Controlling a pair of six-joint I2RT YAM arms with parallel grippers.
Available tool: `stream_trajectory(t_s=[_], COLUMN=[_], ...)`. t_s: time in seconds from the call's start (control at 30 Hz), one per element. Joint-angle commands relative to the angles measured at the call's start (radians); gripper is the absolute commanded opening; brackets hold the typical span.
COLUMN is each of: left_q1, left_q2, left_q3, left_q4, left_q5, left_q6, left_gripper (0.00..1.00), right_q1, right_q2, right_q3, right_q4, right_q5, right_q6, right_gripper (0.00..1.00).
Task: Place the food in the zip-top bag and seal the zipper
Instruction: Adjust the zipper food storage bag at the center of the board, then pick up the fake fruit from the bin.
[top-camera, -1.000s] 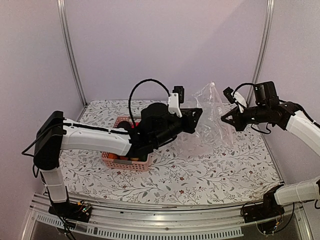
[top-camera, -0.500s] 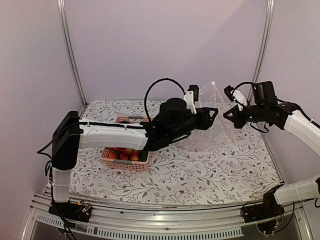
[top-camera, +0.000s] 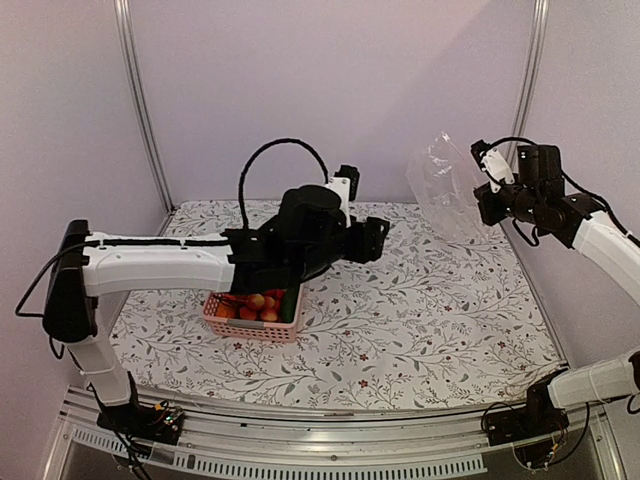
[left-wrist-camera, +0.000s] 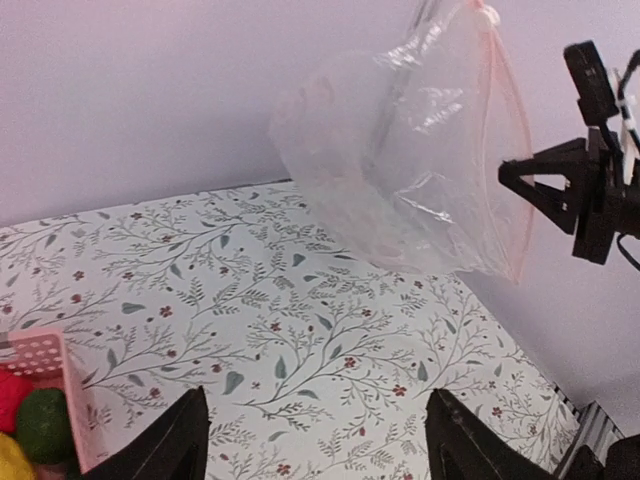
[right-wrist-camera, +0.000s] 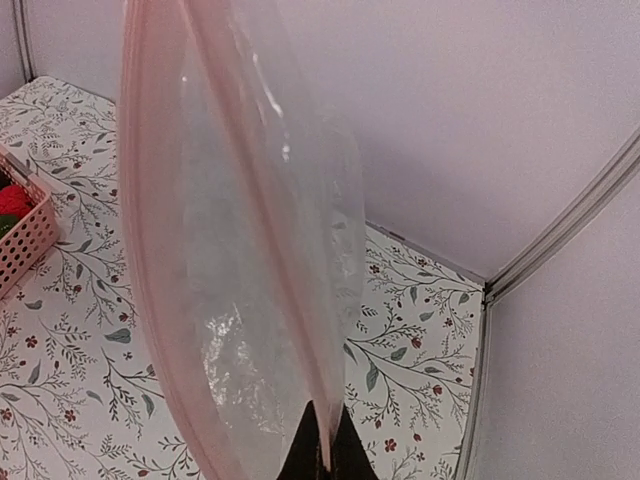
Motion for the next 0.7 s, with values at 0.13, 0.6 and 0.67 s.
stream_trajectory(t_s=[0.13,0.6,0.67], left_q1=[0.137,0.454,0.481], left_q2=[-0.256,-0.073,0.0], left_q3=[-0.159,-0.049,0.005], left_q4=[-0.635,-0.656,-0.657], left_q5=[-0.086,0.294,0.348], left_q6=[0.013,0.205,0.24], left_gripper=[0.88,0.79,0.77], right_q1=[0.018,0.019,0.019], right_q2=[0.069,0.105,0.104], right_q3=[-0.187,-0.252,-0.256], right_q4=[0.003,0.027,0.028], right_q5=[-0.371,-0.53,-0.543], right_q6=[-0.085,-0.068,-0.068], right_gripper=[0.0,0.0,0.0])
